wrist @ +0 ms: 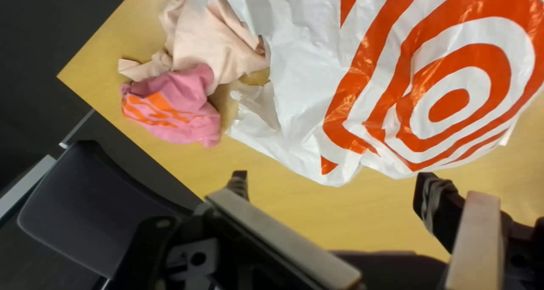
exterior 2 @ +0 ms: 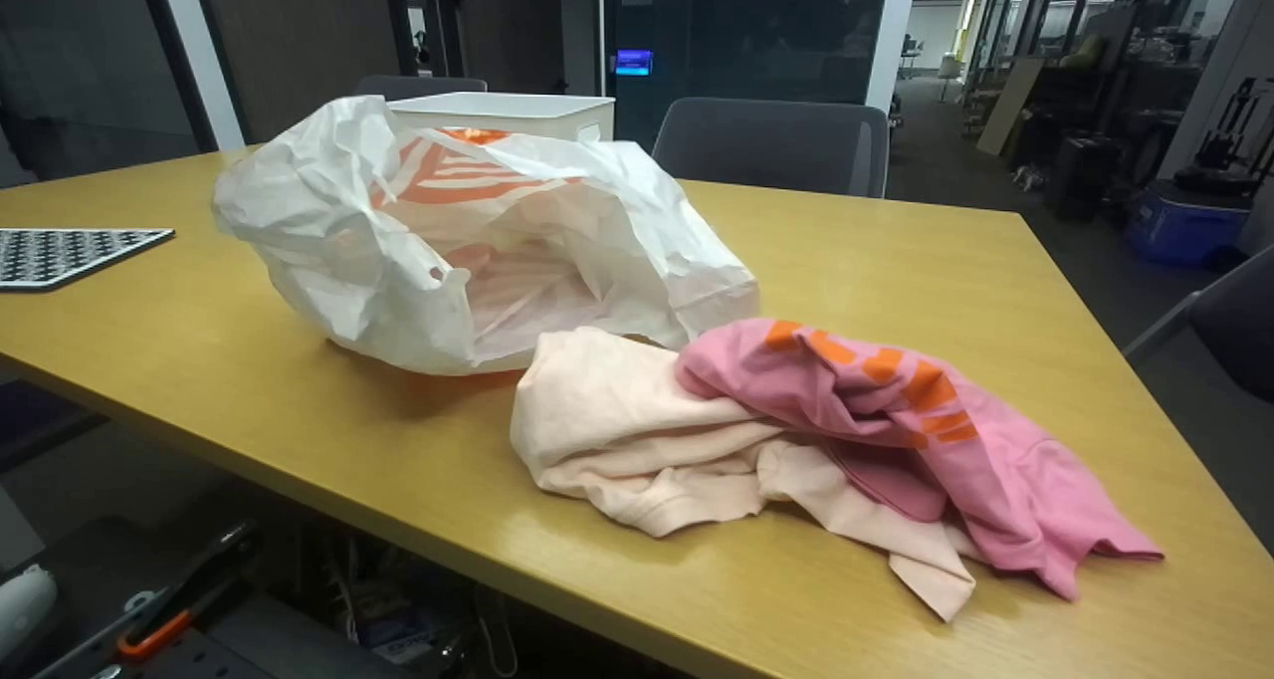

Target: Take the pink clothing out of the carrier bag

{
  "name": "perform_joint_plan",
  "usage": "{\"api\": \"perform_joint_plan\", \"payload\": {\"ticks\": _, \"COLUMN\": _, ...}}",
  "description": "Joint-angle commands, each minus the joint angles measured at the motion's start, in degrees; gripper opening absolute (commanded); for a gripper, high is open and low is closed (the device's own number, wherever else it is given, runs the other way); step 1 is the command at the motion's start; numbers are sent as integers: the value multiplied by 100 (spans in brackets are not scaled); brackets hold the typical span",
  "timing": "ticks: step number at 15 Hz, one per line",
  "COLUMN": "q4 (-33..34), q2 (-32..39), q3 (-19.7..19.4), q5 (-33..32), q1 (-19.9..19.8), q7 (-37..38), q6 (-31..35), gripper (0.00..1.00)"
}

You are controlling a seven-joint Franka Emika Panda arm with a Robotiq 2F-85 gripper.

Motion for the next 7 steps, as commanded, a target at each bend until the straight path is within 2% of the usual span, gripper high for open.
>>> {"api": "perform_joint_plan", "payload": {"ticks": 1, "q4": -9, "q2": -27, "q3": 265, "q5": 228, "q1": -395, "q7": -215, "q6": 112, "gripper": 100}}
{"api": "perform_joint_plan", "payload": {"ticks": 7, "q4": -28, "q2": -30, "q3": 255, "q5": 266, "q1": -402, "q7": -291, "q6": 150, "gripper": 100}}
